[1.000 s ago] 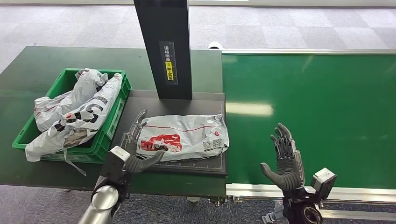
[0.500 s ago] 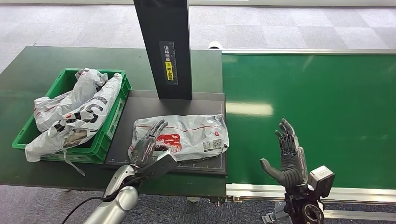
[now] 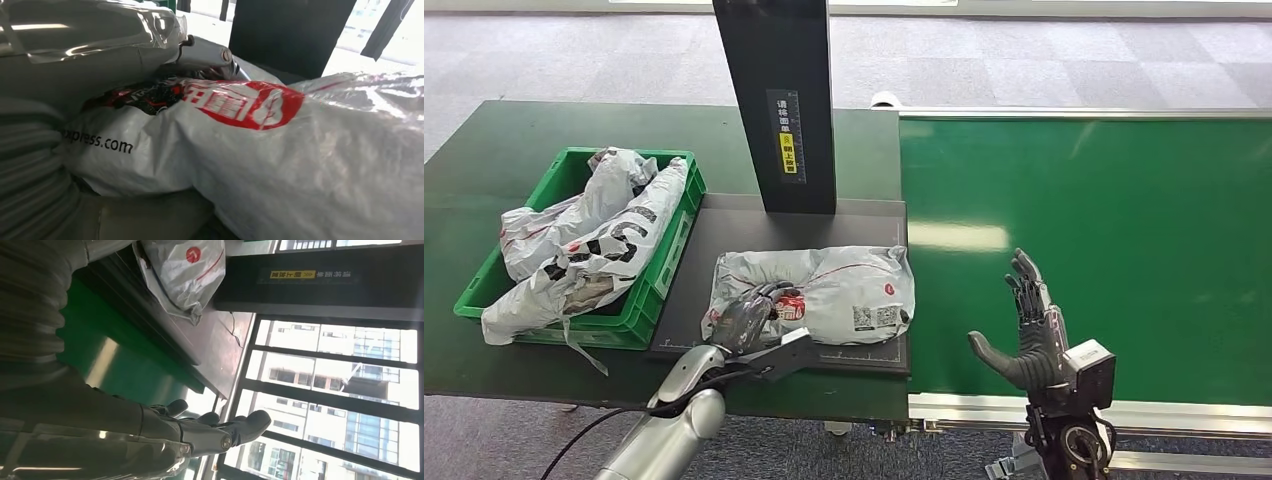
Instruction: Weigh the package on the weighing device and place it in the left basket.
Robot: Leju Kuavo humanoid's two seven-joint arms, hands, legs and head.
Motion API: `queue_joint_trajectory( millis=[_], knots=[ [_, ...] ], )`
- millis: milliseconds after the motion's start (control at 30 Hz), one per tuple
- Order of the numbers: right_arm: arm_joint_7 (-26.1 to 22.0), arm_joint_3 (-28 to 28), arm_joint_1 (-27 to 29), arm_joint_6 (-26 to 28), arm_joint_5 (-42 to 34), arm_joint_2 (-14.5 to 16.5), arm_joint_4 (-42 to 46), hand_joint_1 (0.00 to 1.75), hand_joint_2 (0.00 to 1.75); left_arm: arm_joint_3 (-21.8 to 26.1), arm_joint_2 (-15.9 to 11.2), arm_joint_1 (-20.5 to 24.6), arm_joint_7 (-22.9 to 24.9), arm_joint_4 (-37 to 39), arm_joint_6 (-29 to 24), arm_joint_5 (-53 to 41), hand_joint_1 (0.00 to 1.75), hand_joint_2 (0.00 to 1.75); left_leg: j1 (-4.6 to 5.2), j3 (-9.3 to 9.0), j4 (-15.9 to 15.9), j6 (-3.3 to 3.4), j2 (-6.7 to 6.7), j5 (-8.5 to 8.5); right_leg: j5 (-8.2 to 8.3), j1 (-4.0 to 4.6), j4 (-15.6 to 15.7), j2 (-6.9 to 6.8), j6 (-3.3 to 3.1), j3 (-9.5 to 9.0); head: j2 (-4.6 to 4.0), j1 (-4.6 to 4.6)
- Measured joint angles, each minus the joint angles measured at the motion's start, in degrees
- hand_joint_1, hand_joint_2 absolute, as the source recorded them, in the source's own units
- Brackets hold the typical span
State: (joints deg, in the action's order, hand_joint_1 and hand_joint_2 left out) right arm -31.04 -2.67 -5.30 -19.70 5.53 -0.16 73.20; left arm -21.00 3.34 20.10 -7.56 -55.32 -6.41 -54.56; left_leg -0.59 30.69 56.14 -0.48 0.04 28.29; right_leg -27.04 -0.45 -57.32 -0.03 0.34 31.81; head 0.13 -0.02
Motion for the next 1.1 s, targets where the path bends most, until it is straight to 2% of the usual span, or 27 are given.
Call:
queue_joint_trajectory(
  millis=[233, 433, 533, 633, 733, 900, 967, 1100],
  knots=[
    [1.13, 0.92, -0.2, 0.68, -0.43, 0.62, -0.93, 0.0, 1.75, 0.76, 0.02, 0.35, -0.65, 0.15, -0.29, 0.7, 1.75, 1.75, 0.0, -0.02, 0.0, 0.0, 0.0, 0.0, 0.0, 0.0, 0.0, 0.01, 0.0, -0.01, 0.0, 0.0],
    [2.59, 2.25, -0.78, 2.25, -0.74, 1.22, -2.38, 0.0, 1.75, 1.34, 0.03, 0.33, -3.24, 0.47, -0.67, 3.36, 1.75, 1.75, 0.0, -0.02, 0.0, 0.0, 0.0, 0.0, 0.0, 0.0, 0.0, 0.0, 0.0, -0.01, 0.0, 0.01],
    [3.49, 2.74, -1.1, 2.22, -2.05, 1.45, -3.77, 0.0, 1.75, 1.72, 0.15, -0.08, -5.94, 0.44, -3.94, 5.36, 1.75, 1.75, 0.0, -0.01, 0.0, 0.0, 0.0, 0.0, 0.0, 0.0, 0.0, 0.01, 0.0, 0.01, 0.0, 0.01],
    [3.6, 2.86, -1.2, 1.85, -3.22, 1.47, -5.09, 0.0, 1.75, 2.4, 0.38, -1.48, -12.74, -1.13, -11.2, 10.32, 1.75, 1.75, 0.0, 0.05, 0.01, 0.0, 0.01, 0.0, 0.0, 0.0, 0.0, 0.02, 0.0, 0.08, 0.0, 0.0],
    [3.4, 2.8, -1.54, 1.91, -4.0, 1.47, -6.07, 0.0, 1.75, 2.7, 0.49, -2.93, -20.57, -5.55, -20.14, 15.42, 1.75, 1.75, 0.0, 0.13, 0.01, 0.0, 0.0, 0.0, 0.0, 0.0, -0.01, 0.01, 0.0, 0.14, 0.0, -0.01],
    [2.06, 2.49, -2.49, 2.94, -6.29, 1.44, -7.6, 0.0, 1.75, 2.65, 0.69, -5.56, -29.45, -15.93, -31.48, 16.31, 1.75, 1.75, 0.0, 0.19, 0.01, 0.0, 0.01, 0.0, -0.01, 0.0, -0.01, 0.01, 0.0, 0.21, 0.01, -0.01],
    [1.47, 2.42, -2.48, 3.45, -7.21, 1.33, -8.04, 0.0, 1.75, 3.12, 1.28, -7.08, -31.73, -22.33, -33.09, 13.67, 1.75, 1.75, 0.0, 0.22, 0.01, 0.0, 0.01, 0.0, -0.01, 0.0, 0.0, 0.01, 0.0, 0.23, 0.0, -0.01],
    [0.53, 2.32, -1.65, 4.08, -7.83, 1.1, -8.43, 0.0, 1.75, 6.61, 3.25, -8.1, -32.44, -34.11, -33.3, 4.75, 1.75, 1.75, 0.0, 0.24, 0.01, 0.0, 0.01, 0.01, -0.01, 0.0, 0.0, 0.01, 0.0, 0.25, 0.0, -0.01]
  ],
)
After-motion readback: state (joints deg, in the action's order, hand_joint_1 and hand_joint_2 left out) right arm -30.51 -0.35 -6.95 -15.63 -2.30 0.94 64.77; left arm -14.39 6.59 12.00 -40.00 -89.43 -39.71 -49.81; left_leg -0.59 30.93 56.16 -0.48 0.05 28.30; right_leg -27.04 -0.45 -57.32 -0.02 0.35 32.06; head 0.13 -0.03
